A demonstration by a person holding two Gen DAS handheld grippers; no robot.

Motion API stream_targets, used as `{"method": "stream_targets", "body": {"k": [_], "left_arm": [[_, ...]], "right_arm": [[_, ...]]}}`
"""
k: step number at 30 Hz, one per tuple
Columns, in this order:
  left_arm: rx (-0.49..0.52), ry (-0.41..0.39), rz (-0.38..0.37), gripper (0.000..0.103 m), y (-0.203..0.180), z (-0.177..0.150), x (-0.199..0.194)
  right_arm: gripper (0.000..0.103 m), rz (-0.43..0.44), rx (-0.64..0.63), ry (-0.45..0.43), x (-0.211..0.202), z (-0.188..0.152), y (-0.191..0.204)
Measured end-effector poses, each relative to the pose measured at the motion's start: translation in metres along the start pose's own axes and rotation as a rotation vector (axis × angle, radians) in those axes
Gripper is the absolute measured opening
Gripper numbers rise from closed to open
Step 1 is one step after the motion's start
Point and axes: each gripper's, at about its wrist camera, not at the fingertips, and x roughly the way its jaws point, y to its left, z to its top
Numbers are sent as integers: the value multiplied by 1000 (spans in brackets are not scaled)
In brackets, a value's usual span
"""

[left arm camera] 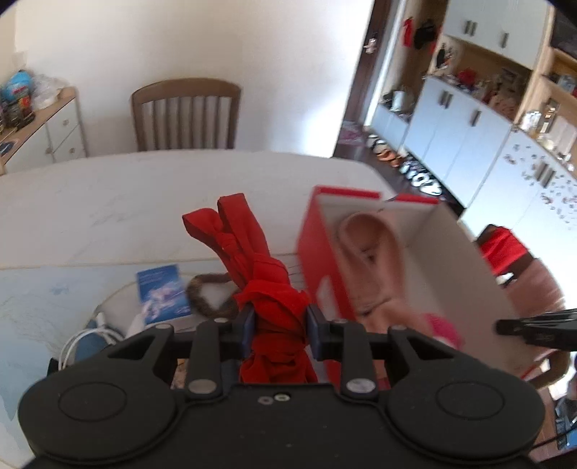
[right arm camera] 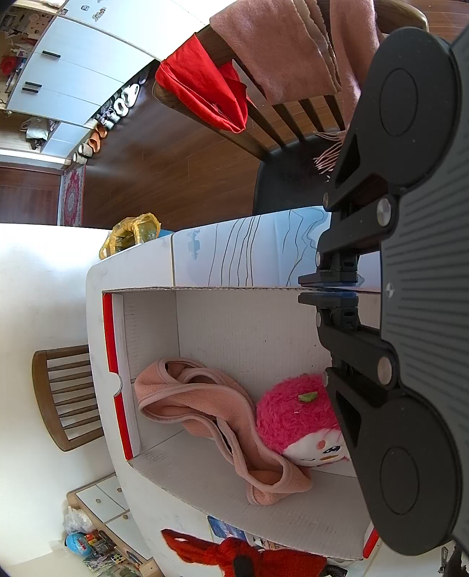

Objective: Organize objects
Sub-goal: 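Lift the red cloth with the left gripper and carry it into the box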

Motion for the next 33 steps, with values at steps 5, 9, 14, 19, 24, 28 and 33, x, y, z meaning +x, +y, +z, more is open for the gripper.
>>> {"method": "stream_targets", "body": {"k": [5, 9, 14, 19, 24, 28, 33], "left_arm": [[34, -17, -60, 28, -20, 12, -13], [70, -19, -98, 28, -38, 20, -16], [110, -19, -142, 28, -63, 29, -14], [153, -4, -195, 28, -88, 36, -3], [191, 34, -237, 28, -118, 41, 17], [210, 78, -263, 28, -136, 39, 36], [237, 107, -284, 28, -152, 34, 53]], "right_arm": [[1, 1, 3, 1, 0, 0, 1], [1, 1, 4, 1, 0, 0, 1], [1, 1, 4, 1, 0, 0, 1], [1, 1, 3, 0, 0, 0, 0], [1, 2, 3, 0, 0, 0, 1], [1, 3, 2, 0, 1, 0, 2], [1, 4, 4, 0, 1, 0, 2]]}}
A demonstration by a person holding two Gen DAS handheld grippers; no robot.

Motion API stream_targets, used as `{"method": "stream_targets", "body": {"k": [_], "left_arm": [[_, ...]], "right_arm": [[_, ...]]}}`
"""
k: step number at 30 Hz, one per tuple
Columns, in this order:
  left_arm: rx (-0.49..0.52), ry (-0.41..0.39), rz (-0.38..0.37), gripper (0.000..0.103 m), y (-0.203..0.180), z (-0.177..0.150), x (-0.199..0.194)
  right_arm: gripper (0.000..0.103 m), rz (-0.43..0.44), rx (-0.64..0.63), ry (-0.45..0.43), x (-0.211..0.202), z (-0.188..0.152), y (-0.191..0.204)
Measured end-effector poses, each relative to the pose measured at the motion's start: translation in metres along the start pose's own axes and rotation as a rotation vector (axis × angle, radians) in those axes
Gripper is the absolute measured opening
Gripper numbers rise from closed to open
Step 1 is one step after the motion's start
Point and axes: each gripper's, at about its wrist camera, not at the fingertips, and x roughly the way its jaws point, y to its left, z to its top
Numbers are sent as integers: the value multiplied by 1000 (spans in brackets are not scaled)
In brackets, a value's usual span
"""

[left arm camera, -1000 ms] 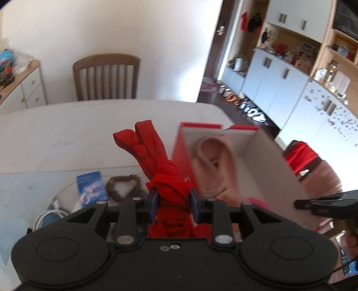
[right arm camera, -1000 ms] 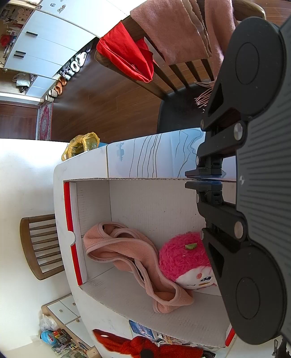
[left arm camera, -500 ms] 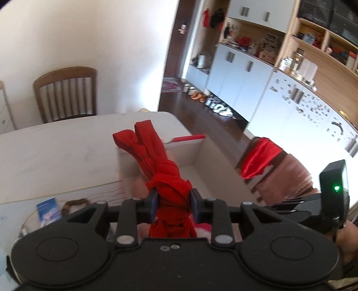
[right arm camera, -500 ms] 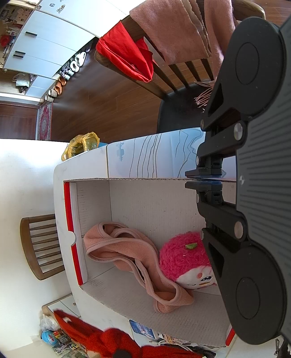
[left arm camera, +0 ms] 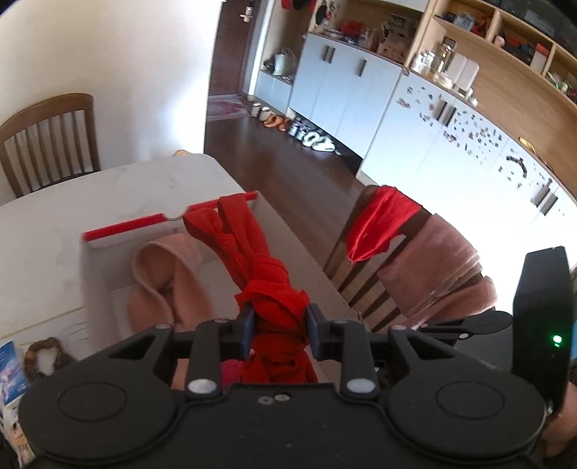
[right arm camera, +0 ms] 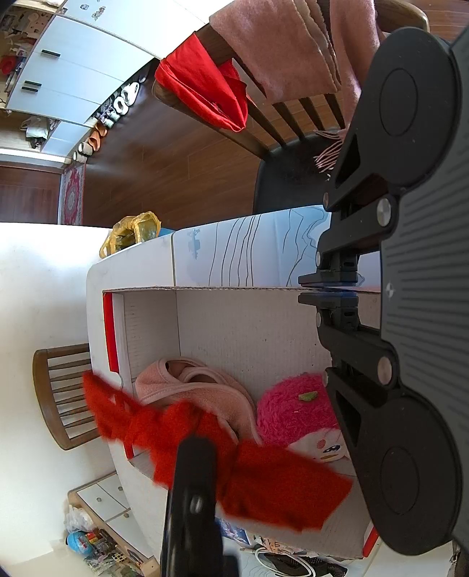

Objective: Organize objects
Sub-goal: 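Lift the red cloth with the left gripper and carry it into the box, then open the left gripper to drop the red cloth onto the plush toy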

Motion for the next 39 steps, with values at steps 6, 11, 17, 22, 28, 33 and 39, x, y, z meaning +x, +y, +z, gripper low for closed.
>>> {"method": "stream_targets", "body": {"k": [6, 11, 17, 22, 28, 33, 39], "left_arm": [[-10, 66, -16, 28, -3, 7, 34], [-10, 131, -8, 28, -3, 9, 64], [-2, 204, -5, 28, -2, 5, 89], [-16, 266, -15, 28, 3, 0, 104], [-38, 321, -30, 32, 9, -5, 115], [-47, 319, -34, 49, 12, -6, 112], [-57, 275, -22, 55, 14, -1, 104]], "right_arm": [[1, 1, -7, 0, 1, 1, 1], [2, 3, -11, -1, 1, 0, 0], [2, 8, -9, 0, 1, 0, -1], [2, 10, -12, 0, 1, 0, -1], [2, 12, -8, 1, 2, -1, -2], [2, 12, -7, 1, 2, -1, -2], [2, 10, -9, 2, 2, -1, -4]]}}
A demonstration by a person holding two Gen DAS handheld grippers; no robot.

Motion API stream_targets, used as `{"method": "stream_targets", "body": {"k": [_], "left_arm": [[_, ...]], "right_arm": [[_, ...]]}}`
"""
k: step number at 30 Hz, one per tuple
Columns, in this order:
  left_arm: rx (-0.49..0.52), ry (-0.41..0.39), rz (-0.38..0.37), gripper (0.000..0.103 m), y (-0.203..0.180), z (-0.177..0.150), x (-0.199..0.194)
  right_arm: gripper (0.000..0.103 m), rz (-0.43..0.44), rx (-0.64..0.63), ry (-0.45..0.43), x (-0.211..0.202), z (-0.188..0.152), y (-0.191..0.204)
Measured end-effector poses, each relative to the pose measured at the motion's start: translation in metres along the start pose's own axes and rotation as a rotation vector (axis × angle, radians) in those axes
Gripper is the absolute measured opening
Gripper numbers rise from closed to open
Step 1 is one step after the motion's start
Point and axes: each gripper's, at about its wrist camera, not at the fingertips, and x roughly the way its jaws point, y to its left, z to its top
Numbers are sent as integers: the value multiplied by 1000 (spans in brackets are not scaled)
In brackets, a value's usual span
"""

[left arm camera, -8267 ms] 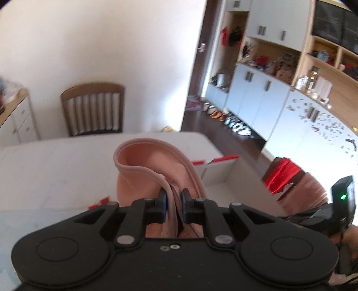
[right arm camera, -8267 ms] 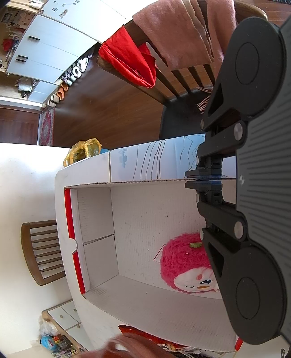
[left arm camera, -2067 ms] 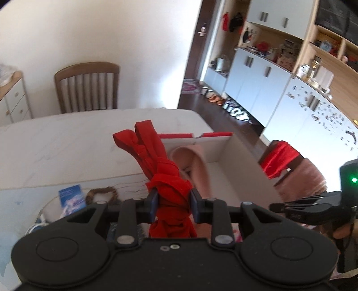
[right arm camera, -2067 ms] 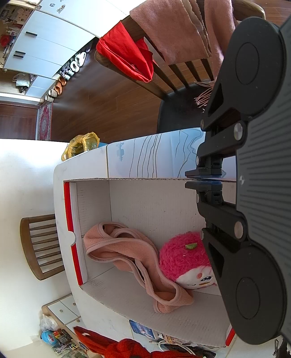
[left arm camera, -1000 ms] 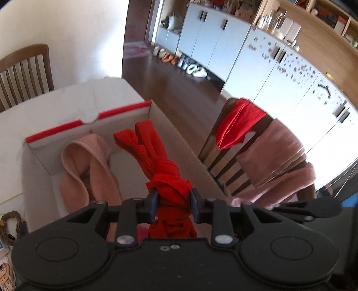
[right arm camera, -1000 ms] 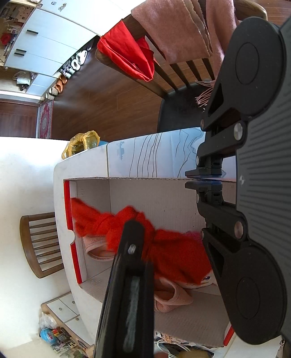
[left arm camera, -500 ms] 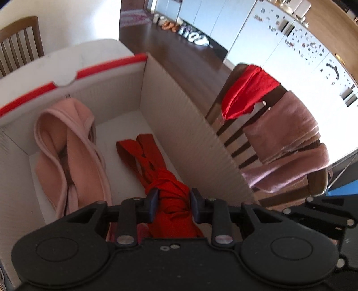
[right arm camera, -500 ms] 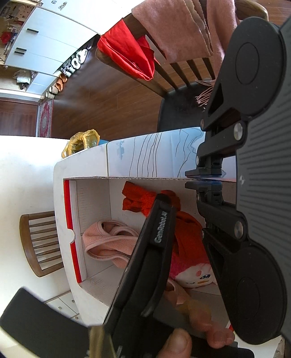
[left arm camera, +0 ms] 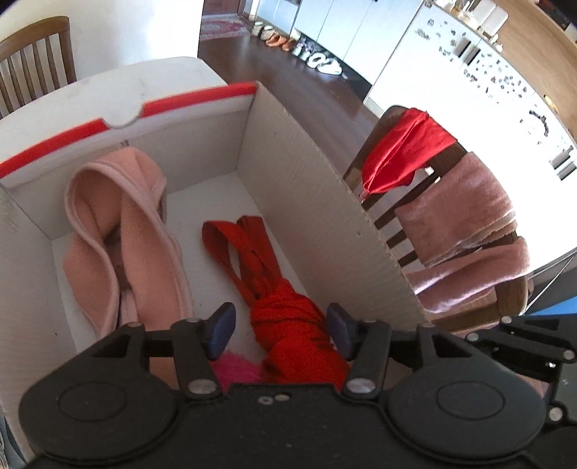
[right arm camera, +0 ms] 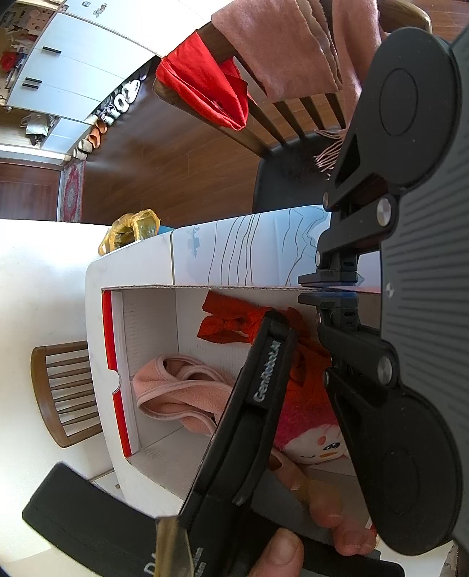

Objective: Organize objects
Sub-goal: 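Open the left gripper to drop the red cloth onto the plush toy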

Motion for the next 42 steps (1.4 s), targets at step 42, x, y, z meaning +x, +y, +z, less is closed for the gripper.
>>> {"method": "stream_targets", "body": {"k": [42], "left_arm": [[-155, -359, 248, 94, 70, -90, -164]], "right_arm": [[2, -24, -3, 24, 2, 1, 4]]}}
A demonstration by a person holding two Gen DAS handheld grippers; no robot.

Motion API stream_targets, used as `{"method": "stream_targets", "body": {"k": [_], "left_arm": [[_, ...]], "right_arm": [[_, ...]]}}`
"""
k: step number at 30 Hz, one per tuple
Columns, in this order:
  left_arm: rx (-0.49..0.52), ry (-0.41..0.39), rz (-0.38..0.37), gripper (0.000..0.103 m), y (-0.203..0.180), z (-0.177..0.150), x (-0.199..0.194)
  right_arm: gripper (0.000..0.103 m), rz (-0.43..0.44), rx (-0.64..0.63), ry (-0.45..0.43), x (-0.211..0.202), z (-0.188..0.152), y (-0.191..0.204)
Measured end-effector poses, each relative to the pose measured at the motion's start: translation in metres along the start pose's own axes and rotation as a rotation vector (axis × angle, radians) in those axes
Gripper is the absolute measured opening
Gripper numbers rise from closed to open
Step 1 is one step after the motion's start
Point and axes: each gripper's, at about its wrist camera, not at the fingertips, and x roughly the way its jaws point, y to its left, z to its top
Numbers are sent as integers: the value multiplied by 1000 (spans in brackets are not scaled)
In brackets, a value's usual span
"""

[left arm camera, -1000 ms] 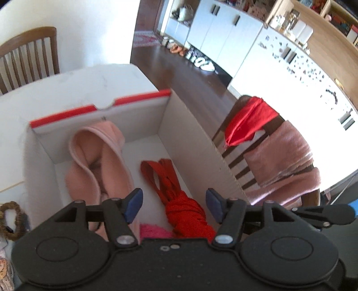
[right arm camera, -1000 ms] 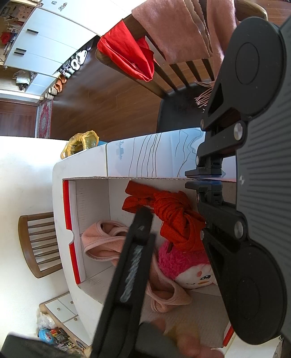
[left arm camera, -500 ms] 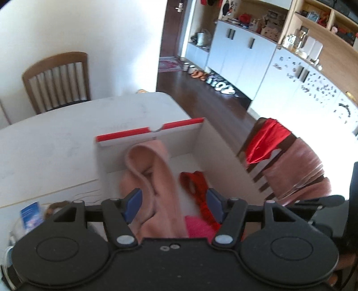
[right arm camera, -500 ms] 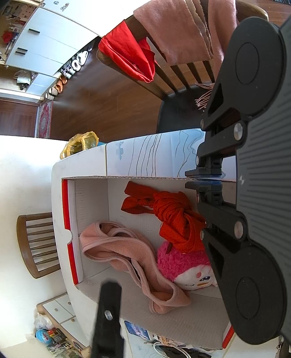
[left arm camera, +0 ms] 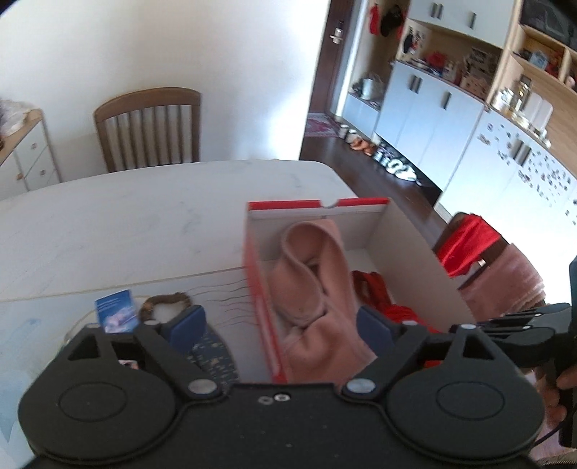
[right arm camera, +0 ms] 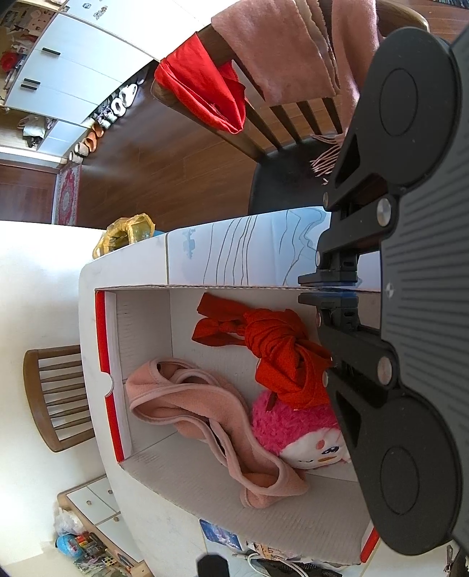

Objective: Organize objects
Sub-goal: 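Open the left gripper to drop the red cloth onto the plush toy, then move the left gripper to the beige cartoon-face toy on the table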

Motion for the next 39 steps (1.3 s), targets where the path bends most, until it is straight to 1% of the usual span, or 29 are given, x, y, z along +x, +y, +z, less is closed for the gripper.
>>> {"method": "stream_targets", "body": {"k": [5, 10, 15, 21, 25, 29, 32, 34, 39], "left_arm": [[-74, 3, 39, 100, 31, -14, -6], [-130, 30, 85, 101, 59, -32, -6], [-156, 44, 144, 101, 81, -52, -8], [-155, 38, 201, 101, 102, -65, 0], [-120, 36, 234, 101, 107, -69, 15], [-92, 43, 254, 97, 107, -73, 33], [-90, 52, 265, 94, 109, -74, 44], [-100, 63, 275, 91, 111, -73, 52], [-105, 91, 282, 76, 114, -73, 66]], "right_arm": [[2, -4, -1, 4, 1, 1, 1], [2, -9, -4, 9, 2, 1, 1], [2, -13, -9, 13, 3, 1, 2], [2, -16, -11, 18, 4, 0, 3], [2, -17, -12, 23, 5, 0, 3], [2, -18, -15, 28, 5, 0, 3], [2, -19, -17, 29, 6, 0, 3], [2, -20, -18, 30, 6, 0, 4], [2, -20, -22, 31, 6, 0, 4]]}}
